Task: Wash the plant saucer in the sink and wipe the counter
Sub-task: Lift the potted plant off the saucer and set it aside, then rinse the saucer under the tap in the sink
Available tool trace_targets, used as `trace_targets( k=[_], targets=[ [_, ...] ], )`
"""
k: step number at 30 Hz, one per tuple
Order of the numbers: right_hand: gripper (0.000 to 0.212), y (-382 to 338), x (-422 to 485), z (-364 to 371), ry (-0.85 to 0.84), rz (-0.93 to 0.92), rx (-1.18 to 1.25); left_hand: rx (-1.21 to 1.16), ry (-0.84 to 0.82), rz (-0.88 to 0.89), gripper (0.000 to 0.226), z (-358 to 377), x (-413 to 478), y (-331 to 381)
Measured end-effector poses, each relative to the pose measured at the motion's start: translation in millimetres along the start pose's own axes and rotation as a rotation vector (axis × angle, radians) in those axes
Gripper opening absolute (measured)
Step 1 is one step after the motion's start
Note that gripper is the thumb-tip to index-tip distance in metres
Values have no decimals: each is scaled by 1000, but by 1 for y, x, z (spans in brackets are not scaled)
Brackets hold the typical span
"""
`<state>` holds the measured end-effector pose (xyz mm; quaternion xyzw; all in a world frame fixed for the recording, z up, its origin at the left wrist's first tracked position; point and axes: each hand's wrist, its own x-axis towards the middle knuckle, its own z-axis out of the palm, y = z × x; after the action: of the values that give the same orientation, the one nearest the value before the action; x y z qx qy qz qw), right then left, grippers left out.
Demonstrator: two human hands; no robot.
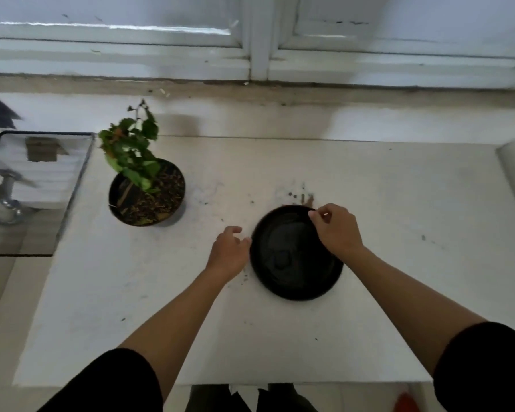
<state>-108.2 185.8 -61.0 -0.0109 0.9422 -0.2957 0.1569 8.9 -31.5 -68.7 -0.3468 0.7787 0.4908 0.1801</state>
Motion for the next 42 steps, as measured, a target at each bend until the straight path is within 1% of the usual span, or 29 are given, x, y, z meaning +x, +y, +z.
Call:
trace_targets(
  k=[2,3,5,7,9,11,14,16,25,30,33,38,42],
  targets=[
    [24,22,-1,-10,13,-1,-6,15,17,24,54,15,-2,5],
    [30,30,-1,-14,-14,-1,-34,23,18,34,59,21,-3,7],
    [48,44,-3,-17,-108,18,-99,55,12,58,67,29,-3,8],
    [60,51,-5,-16,-192,35,-124,103,1,76,69,34,0,7],
    [62,53,-10,-14,-238,26,-101,140,-2,80,65,36,1,7],
    [59,51,-15,-12,-259,6,-68,178,3,76,61,36,1,5],
    [49,49,-20,-11,-240,-40,-19,208,-3,87,59,36,0,3],
    [47,46,-20,-14,-234,-39,5,212,1,99,59,34,-1,4],
    [50,32,-10,-31,-207,-90,65,156,61,140,57,15,-15,24],
    [52,20,-14,-36,-213,-148,65,106,109,116,56,6,-33,24],
    [55,8,-20,-35,-252,-198,51,65,157,70,51,1,-46,19],
    [45,-26,-31,-25,-299,-309,19,-27,247,-6,41,-16,-71,3],
    [28,-65,-44,-7,-318,-417,13,-125,340,-59,29,-47,-92,-16]
  ],
)
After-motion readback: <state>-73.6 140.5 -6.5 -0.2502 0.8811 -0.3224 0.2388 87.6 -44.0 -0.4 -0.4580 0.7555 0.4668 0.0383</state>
